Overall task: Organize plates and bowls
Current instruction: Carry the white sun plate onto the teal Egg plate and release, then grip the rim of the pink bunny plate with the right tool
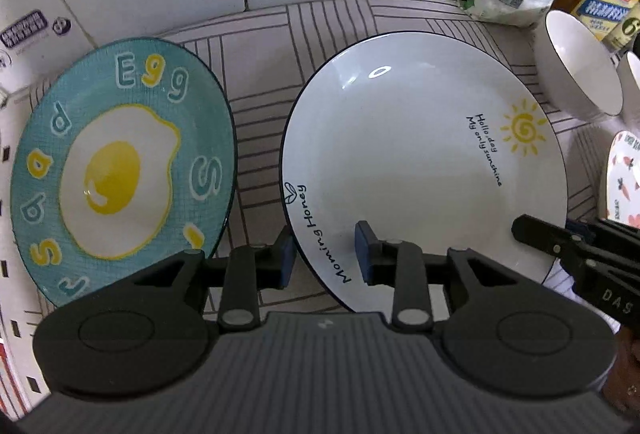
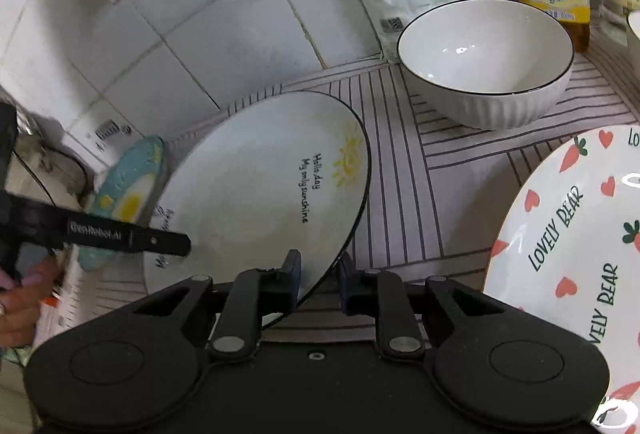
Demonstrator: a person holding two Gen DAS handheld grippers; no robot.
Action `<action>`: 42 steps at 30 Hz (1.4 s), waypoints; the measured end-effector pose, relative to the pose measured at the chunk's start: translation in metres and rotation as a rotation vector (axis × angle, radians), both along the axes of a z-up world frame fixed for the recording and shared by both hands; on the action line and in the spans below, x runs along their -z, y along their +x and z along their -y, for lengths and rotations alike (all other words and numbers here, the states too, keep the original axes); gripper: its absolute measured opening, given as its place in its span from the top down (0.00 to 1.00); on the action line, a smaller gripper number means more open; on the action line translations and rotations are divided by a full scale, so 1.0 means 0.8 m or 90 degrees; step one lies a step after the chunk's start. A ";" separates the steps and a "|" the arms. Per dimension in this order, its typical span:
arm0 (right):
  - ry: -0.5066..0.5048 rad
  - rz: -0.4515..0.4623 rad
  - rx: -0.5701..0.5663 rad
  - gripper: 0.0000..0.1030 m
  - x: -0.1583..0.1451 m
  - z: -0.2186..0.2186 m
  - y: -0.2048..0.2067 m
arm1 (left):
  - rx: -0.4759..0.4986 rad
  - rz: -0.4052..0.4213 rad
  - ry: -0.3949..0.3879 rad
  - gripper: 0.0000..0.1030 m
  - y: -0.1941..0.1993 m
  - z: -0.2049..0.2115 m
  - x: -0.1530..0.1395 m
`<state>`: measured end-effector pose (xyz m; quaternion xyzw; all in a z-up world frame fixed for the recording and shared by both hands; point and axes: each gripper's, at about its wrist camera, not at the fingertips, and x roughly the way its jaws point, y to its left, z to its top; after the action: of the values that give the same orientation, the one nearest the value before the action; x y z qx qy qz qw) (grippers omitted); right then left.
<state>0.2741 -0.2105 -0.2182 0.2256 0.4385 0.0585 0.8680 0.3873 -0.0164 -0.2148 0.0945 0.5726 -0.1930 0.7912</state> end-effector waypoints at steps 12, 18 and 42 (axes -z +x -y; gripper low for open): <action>-0.006 0.002 0.028 0.70 -0.045 0.003 -0.043 | -0.018 0.021 -0.001 0.54 -0.023 -0.008 -0.045; -0.046 0.059 0.040 0.52 -0.103 0.014 -0.096 | 0.036 0.082 -0.011 0.44 -0.062 0.002 -0.107; -0.087 0.122 0.280 0.29 -0.105 0.125 -0.279 | 0.249 0.107 -0.088 0.16 -0.174 0.170 -0.135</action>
<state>0.0508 -0.3106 -0.1344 0.2495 0.2975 -0.1407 0.9108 0.2479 -0.1522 -0.1065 0.1650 0.4605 -0.3731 0.7884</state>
